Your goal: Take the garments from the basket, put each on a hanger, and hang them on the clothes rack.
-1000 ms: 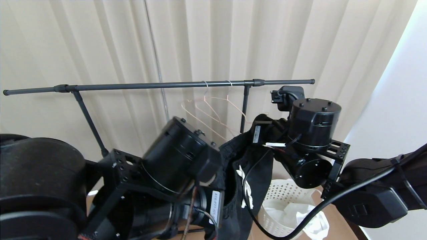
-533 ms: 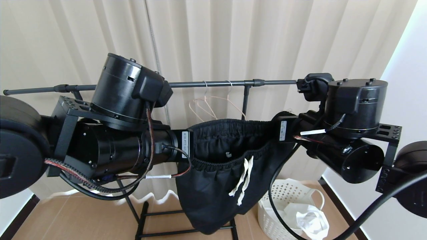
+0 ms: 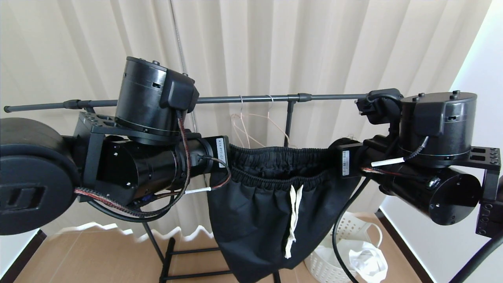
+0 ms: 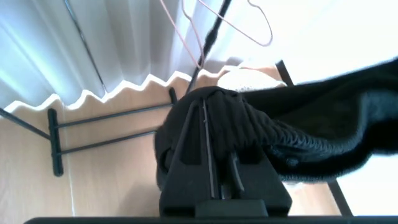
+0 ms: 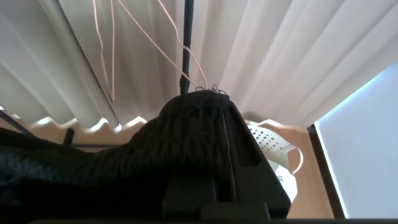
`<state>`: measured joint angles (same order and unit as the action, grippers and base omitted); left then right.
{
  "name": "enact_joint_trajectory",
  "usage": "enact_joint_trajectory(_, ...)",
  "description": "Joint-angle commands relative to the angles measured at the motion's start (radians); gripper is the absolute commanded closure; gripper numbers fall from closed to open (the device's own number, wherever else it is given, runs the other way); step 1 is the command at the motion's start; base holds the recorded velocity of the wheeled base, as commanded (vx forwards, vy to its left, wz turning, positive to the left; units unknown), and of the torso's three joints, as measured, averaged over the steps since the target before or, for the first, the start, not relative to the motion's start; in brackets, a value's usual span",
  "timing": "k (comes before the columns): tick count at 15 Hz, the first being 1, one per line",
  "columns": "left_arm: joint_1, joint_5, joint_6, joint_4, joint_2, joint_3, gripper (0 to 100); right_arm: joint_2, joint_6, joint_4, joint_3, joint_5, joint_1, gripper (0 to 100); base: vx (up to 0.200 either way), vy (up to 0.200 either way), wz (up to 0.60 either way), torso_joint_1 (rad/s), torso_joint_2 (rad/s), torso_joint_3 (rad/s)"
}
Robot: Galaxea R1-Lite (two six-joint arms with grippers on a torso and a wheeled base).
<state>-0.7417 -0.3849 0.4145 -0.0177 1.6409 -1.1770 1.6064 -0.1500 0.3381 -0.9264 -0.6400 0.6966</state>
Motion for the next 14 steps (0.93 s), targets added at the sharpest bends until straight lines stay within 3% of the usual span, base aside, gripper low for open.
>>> enact_joint_trajectory(1, 0.010, -0.003, 0.003, 0.012, 0.016, 0.007, 100, 0.006, 0.001, -0.002, 0.012, 0.000, 0.001, 100, 0.000, 0.000, 0.00, 0.000, 0.00, 0.000)
enact_joint_trajectory(6, 0.022, -0.009, 0.021, 0.047, 0.033, 0.004, 100, 0.009, 0.001, -0.002, 0.031, 0.003, 0.001, 100, 0.000, 0.000, 0.00, 0.000, 0.00, 0.000)
enact_joint_trajectory(7, 0.021, -0.009, 0.024, 0.050, 0.034, 0.004, 100, 0.007, 0.001, -0.002, 0.044, 0.003, 0.001, 0, 0.000, 0.000, 0.00, 0.000, 0.00, 0.000)
enact_joint_trajectory(10, 0.021, -0.009, 0.049, 0.082, 0.033, 0.005, 100, -0.008, 0.020, -0.002, 0.089, 0.019, 0.001, 0, 0.000, 0.000, 0.00, 0.000, 0.00, 0.000)
enact_joint_trajectory(14, 0.018, -0.034, 0.072, 0.090, 0.034, -0.006, 100, -0.040, 0.165, 0.015, 0.268, 0.183, 0.057, 0, 0.000, 0.000, 0.00, 0.000, 0.00, 0.000)
